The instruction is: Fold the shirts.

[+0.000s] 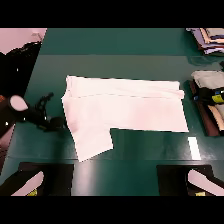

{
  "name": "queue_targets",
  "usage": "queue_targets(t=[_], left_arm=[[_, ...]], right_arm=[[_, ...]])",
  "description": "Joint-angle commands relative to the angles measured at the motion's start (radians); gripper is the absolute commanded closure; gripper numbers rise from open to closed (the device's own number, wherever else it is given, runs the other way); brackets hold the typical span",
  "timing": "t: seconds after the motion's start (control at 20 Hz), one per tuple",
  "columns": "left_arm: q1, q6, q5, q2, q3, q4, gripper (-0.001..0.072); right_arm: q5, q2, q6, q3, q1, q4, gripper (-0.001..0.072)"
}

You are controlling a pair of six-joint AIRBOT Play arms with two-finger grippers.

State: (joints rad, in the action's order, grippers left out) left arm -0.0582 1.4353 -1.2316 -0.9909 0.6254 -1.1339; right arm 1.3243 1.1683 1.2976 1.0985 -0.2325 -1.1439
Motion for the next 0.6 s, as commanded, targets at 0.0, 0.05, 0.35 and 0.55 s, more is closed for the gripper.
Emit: queue_targets(t=[0.0, 0.05, 0.35, 0.55], left_arm=[[0.000, -0.041, 0.101, 0.094, -0.176, 0.157, 0.0207], [0.000, -0.067, 0.125, 0.094, -0.196, 0.202, 0.0208], [0.000, -0.152, 0.267, 0.093, -0.266, 0.339, 0.0208], [0.000, -0.186, 0.268, 0.093, -0.277, 0.365, 0.0210]], right_arm=[[0.001, -0.077, -0.005, -0.068, -0.003, 0.002, 0.0329], [0.006, -0.089, -0.005, -0.072, -0.003, 0.002, 0.0329], [0.019, -0.158, -0.005, -0.071, -0.003, 0.002, 0.0331], [0.045, -0.183, -0.005, -0.072, -0.006, 0.000, 0.0337]])
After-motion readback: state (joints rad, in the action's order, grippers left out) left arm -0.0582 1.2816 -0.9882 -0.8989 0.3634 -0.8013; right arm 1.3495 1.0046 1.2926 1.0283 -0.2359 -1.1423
